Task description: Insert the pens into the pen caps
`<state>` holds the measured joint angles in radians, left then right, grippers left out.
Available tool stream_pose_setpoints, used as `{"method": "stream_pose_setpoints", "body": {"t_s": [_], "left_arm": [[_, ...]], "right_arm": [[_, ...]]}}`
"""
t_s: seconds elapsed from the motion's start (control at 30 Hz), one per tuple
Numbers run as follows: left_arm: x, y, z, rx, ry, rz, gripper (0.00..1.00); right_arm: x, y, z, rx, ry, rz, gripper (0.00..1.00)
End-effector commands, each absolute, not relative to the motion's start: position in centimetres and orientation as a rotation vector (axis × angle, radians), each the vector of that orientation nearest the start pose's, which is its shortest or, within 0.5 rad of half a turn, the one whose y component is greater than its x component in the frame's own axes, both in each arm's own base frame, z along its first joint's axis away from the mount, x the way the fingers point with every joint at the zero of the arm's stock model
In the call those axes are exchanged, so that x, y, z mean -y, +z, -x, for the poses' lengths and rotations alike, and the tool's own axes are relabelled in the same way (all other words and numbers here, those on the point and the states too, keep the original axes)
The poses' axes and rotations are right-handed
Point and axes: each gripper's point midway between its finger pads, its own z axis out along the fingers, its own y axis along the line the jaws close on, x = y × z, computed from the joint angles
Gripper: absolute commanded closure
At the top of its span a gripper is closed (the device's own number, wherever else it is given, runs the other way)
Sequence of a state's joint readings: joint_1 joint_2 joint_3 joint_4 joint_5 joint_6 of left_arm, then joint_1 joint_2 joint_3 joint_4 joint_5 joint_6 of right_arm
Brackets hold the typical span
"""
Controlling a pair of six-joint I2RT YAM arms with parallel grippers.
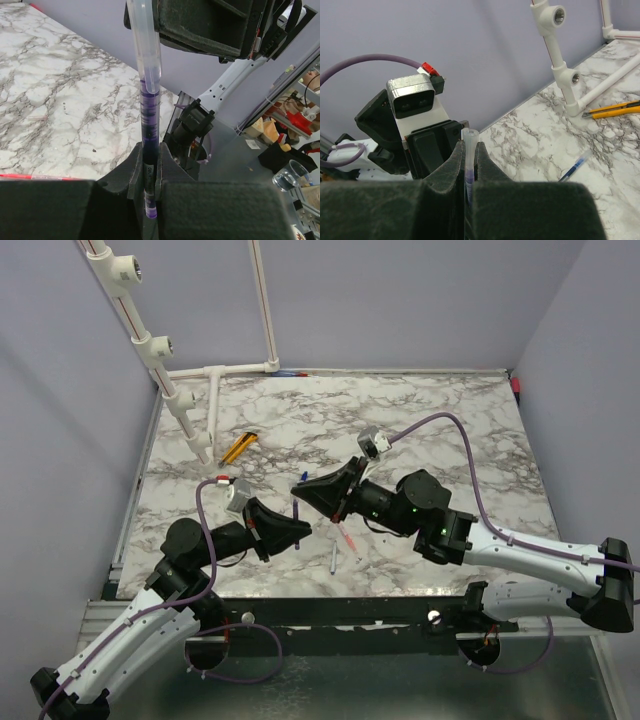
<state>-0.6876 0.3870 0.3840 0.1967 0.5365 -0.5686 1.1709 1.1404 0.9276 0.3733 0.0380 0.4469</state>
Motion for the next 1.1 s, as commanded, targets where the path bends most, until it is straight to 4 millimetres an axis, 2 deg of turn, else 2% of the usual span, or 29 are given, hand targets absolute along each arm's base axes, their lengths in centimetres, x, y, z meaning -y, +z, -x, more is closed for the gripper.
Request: {"method": "stream_pose_setpoints", "body": {"t_s": [0.0, 0.37, 0.87, 1.07], "left_arm": [[23.3, 28.8, -11.1, -1.4, -1.395, -0.587, 1.0], [23.3, 28.8, -11.1, -1.4, -1.394, -0.586, 1.0], [23.2, 29.0, -11.1, -1.392, -1.393, -0.582, 1.0], [23.2, 29.0, -11.1, -1.39, -1.391, -0.579, 1.0]], "right_arm": [[-38.5, 35.7, -14.6, -1.451, 1.28, 0.538, 0.99], [-38.7, 34.6, -13.9, -1.471, 1.278, 0.555, 0.99], [-38.6, 34.6, -12.8, -1.471, 1.294, 0.551, 0.99], [-38.8, 34.1, -12.6, -1.481, 1.283, 0.559, 0.89]]}}
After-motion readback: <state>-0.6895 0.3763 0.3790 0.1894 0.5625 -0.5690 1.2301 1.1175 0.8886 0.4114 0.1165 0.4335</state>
